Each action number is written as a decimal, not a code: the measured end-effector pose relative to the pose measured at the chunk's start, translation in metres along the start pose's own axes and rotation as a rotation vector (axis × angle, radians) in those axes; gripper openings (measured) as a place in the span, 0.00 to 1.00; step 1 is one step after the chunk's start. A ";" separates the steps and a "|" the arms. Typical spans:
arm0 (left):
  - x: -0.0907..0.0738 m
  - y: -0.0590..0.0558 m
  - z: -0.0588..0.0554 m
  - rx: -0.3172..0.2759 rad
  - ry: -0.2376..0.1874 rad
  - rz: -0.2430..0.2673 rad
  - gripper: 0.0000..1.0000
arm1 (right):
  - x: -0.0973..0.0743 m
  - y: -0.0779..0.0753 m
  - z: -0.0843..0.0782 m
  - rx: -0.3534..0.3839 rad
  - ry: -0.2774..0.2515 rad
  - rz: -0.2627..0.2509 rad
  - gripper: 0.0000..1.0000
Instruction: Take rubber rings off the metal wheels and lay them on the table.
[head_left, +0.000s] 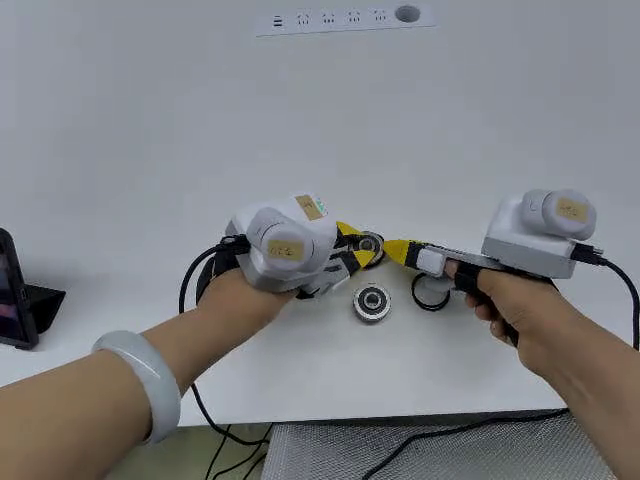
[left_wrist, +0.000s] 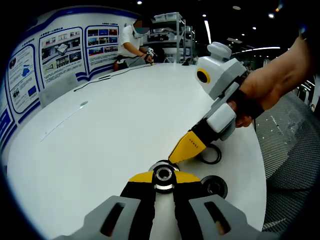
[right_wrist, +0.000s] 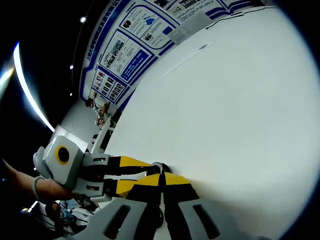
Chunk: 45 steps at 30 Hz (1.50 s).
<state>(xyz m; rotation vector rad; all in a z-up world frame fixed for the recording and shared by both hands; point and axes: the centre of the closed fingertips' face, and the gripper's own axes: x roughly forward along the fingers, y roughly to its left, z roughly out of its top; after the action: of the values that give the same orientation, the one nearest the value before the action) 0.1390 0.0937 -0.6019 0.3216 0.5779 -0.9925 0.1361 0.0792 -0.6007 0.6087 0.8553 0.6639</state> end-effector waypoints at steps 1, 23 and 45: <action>0.000 0.000 0.000 0.001 0.000 0.000 0.13 | 0.000 0.000 0.000 0.002 0.000 0.001 0.02; 0.000 0.000 0.000 0.001 0.000 0.000 0.13 | -0.002 0.007 0.001 0.010 -0.005 0.022 0.02; 0.000 0.000 0.000 0.010 -0.005 -0.003 0.13 | -0.003 0.012 0.003 0.032 -0.019 0.033 0.02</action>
<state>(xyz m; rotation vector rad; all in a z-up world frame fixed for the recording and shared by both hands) 0.1386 0.0937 -0.6013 0.3269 0.5690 -0.9993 0.1335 0.0837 -0.5896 0.6581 0.8414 0.6745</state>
